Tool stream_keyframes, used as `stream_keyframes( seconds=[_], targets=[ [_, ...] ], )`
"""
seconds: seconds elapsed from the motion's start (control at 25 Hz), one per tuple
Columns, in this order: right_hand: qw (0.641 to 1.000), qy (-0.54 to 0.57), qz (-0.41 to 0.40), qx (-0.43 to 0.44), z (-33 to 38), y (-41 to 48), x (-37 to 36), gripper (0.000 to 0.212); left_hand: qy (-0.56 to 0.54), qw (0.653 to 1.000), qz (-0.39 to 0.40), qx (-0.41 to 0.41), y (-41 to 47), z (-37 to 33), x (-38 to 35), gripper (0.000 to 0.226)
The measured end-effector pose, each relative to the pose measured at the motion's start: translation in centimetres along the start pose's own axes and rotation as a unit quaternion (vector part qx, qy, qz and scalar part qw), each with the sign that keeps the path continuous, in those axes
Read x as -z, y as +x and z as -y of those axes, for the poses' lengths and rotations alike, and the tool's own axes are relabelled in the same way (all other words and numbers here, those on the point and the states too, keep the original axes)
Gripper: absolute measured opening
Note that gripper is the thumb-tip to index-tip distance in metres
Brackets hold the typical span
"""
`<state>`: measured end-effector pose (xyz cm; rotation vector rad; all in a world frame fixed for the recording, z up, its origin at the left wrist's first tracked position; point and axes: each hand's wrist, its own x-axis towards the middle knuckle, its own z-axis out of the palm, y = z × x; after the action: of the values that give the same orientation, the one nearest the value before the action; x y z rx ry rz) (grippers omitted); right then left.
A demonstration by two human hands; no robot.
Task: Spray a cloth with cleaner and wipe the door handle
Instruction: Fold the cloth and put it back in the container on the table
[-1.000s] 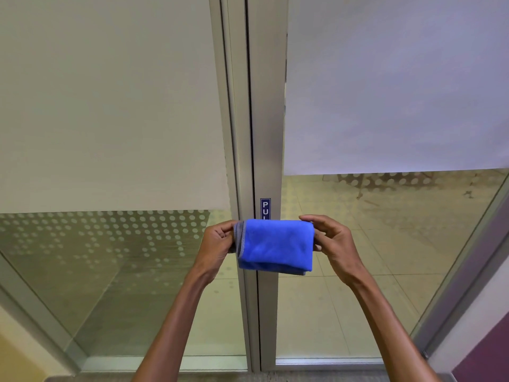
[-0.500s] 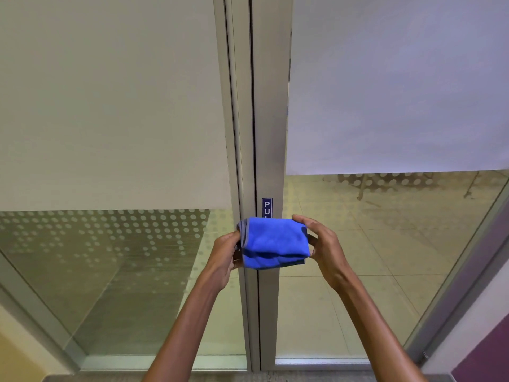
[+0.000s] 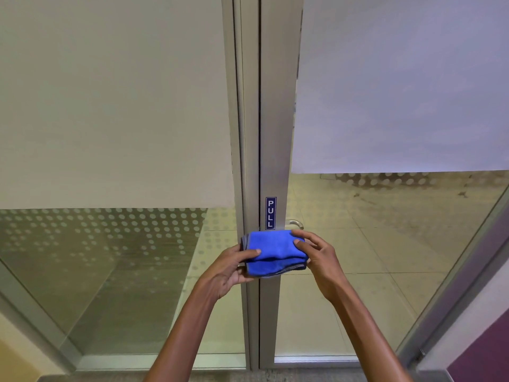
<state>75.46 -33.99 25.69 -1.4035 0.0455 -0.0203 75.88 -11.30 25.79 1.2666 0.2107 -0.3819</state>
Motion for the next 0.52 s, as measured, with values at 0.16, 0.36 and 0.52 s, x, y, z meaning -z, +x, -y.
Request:
stream_keyframes(
  seconds=[0.16,0.36,0.52],
  targets=[
    [0.997,0.006,0.043,-0.06,0.4,0.0,0.1,0.021,0.005,1.0,0.005,-0.01,0.8,0.0,1.2,0.042],
    [0.999,-0.004,0.027,-0.029,0.5,-0.7,0.1,0.025,-0.034,0.999,0.015,-0.037,0.9,-0.4,1.5,0.046],
    [0.999,0.008,0.034,-0.031,0.9,-1.1,0.2,0.032,-0.032,0.998,-0.014,-0.048,0.2,-0.8,0.9,0.032]
  ],
)
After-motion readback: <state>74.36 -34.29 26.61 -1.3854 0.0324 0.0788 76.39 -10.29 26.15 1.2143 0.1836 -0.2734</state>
